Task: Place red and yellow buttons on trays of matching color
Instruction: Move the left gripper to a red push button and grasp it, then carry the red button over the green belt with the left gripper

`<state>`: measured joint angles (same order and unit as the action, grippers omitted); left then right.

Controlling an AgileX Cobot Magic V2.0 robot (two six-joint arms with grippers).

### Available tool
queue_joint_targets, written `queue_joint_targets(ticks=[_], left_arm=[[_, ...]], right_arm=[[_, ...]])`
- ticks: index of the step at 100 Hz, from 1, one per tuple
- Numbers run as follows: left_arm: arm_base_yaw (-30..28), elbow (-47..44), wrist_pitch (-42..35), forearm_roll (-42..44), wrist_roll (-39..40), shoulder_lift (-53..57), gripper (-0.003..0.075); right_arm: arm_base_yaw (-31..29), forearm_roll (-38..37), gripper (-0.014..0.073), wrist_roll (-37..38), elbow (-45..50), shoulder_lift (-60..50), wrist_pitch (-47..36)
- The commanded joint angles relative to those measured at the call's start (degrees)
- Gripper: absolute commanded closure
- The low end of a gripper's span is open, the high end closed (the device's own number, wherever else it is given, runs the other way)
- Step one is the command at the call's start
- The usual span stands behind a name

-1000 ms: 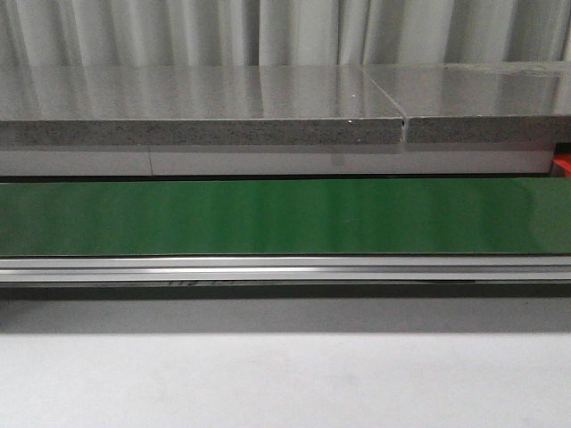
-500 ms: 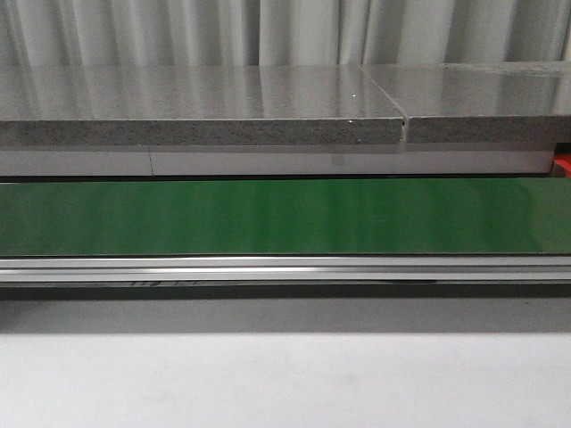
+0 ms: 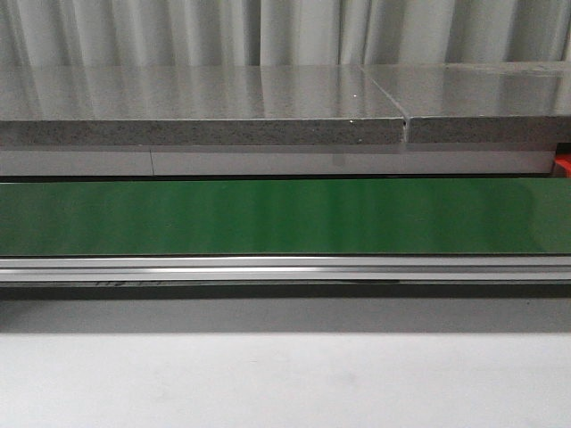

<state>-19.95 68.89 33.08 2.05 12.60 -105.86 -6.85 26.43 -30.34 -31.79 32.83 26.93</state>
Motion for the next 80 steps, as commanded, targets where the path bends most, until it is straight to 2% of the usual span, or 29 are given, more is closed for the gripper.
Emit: queue_joint_targets(ticks=[1,13,20,30,52,80], left_arm=[[-0.13,1.7,-1.96,-1.02,-0.02,2.53,0.0372],[-0.13,1.7,-1.73,-1.24,-0.02,2.53,0.0547],[-0.13,1.7,-1.58,-1.43,-0.02,2.53,0.0619],[-0.13,1.83,-0.83,-2.38,-0.02,3.31,0.0685],[1.34,1.83,-0.35,-2.38,-0.15,10.02,0.0729],[5.66,1.83,4.28,-2.05,-3.32,21.94,0.073]], right_arm=[[-0.09,1.41,0.0661,-0.56,-1.44,-0.09,-3.66],[-0.09,1.41,0.0661,-0.56,-1.44,-0.09,-3.66],[-0.09,1.41,0.0661,-0.56,-1.44,-0.09,-3.66],[-0.09,1.41,0.0661,-0.56,-1.44,-0.09,-3.66],[-0.09,1.41,0.0661,-0.56,-1.44,-0.09,-3.66],[-0.09,1.41,0.0661,-0.56,-1.44,-0.09,-3.66]])
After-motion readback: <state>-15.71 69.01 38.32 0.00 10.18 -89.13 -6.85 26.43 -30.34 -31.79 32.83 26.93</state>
